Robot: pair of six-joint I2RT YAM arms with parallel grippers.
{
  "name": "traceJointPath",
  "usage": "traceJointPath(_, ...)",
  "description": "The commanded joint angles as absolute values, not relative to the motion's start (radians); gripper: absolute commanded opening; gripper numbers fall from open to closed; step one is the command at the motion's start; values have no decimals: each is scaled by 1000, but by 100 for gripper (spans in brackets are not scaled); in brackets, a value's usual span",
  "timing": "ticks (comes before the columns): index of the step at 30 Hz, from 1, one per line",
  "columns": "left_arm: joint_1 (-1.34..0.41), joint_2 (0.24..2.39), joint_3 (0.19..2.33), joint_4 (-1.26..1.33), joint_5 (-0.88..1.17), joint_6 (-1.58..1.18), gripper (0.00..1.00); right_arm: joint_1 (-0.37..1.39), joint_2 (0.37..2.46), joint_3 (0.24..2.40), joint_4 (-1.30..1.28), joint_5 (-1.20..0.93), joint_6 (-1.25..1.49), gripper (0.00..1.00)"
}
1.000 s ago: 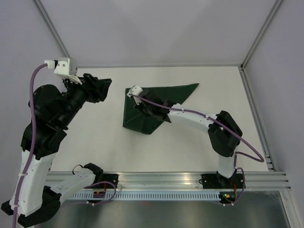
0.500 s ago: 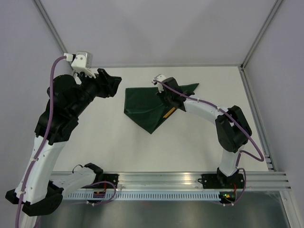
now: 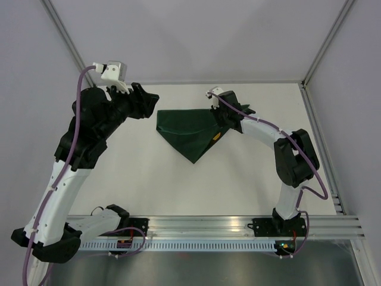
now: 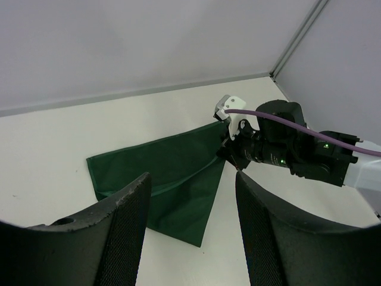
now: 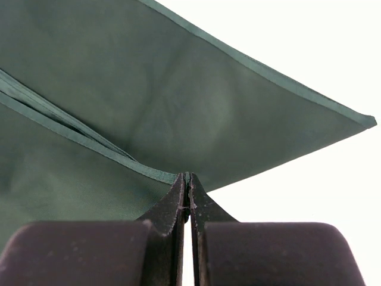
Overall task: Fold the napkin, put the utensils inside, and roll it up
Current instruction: Fold the napkin at the center of the board.
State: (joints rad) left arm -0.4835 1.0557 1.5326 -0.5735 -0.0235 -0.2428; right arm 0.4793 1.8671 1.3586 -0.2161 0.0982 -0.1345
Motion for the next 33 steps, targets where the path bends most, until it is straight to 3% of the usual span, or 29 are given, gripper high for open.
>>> traceJointPath(1, -483, 1068, 1519, -531, -6, -238, 63, 469, 1888, 1345, -187, 90, -149, 0)
traceJointPath(17, -483, 1088, 1479, -494, 32, -244, 63, 430, 1965, 1339, -178, 89, -152, 1)
traceJointPath(25, -483, 1091, 1463, -485, 46, -249, 63, 413, 1983, 1338, -187, 80, -150, 8)
traceJointPath(29, -483, 1091, 1457, -479, 49, -253, 64, 405, 1985, 1342, -199, 75, -147, 16)
traceJointPath(33, -483, 1092, 1453, -476, 57, -256, 64, 402, 1990, 1351, -209, 74, -150, 36)
